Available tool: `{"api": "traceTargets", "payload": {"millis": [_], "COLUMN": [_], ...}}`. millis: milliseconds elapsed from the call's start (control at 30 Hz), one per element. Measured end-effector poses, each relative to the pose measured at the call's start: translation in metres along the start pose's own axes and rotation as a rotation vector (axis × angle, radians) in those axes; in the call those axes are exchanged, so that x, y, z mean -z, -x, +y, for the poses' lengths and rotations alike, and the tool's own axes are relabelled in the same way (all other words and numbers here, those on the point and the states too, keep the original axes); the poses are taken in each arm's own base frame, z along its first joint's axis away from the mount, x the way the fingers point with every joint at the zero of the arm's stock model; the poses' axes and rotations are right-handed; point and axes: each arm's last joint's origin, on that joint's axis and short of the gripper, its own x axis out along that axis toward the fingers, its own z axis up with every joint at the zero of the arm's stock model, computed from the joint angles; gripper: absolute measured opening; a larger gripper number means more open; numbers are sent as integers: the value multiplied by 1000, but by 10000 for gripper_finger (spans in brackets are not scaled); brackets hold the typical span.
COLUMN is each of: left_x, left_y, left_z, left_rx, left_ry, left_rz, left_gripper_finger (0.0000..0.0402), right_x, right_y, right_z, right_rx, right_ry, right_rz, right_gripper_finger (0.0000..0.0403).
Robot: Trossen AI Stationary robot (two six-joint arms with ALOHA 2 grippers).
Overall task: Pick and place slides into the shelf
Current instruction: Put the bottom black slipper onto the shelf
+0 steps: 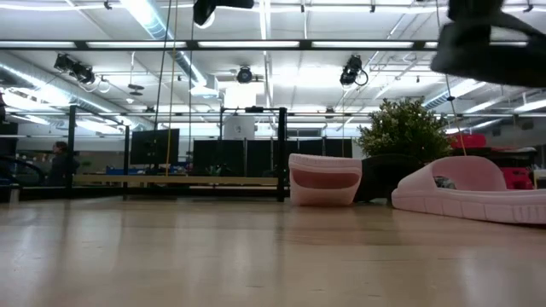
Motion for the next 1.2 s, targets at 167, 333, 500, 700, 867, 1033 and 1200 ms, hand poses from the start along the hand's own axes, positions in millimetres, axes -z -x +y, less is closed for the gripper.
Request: {"api": "traceTargets", "payload": {"millis": [167, 333, 500, 700, 867, 1033, 1200], "left_x": [5, 10, 18, 23, 22, 17, 22], "left_y": [0, 1, 3, 11, 27, 50, 74], "left_z": [0, -1, -1, -1, 0, 2, 6], "left_rx": [31, 79, 113, 152, 175, 185, 160], "left_ry": [-5, -15, -12, -22, -54, -81, -81], "left_rz": [52, 119, 204, 269, 258, 190, 150], "left_gripper_finger": [22, 18, 9, 15, 18, 6, 9], "right_x": [-30, -60, -87, -132, -172, -205, -230], "right_y": [0, -10, -21, -23, -17, -8, -9], "right_z": [14, 22, 29, 34, 18, -10, -34], "right_rx": [-97, -184, -200, -215, -190, -129, -95], "right_ry": [75, 143, 219, 336, 390, 408, 401], "right_rz": [-176, -281, -276, -306, -346, -371, -356], "right_gripper_finger": [10, 10, 10, 10, 10, 10, 10]}}
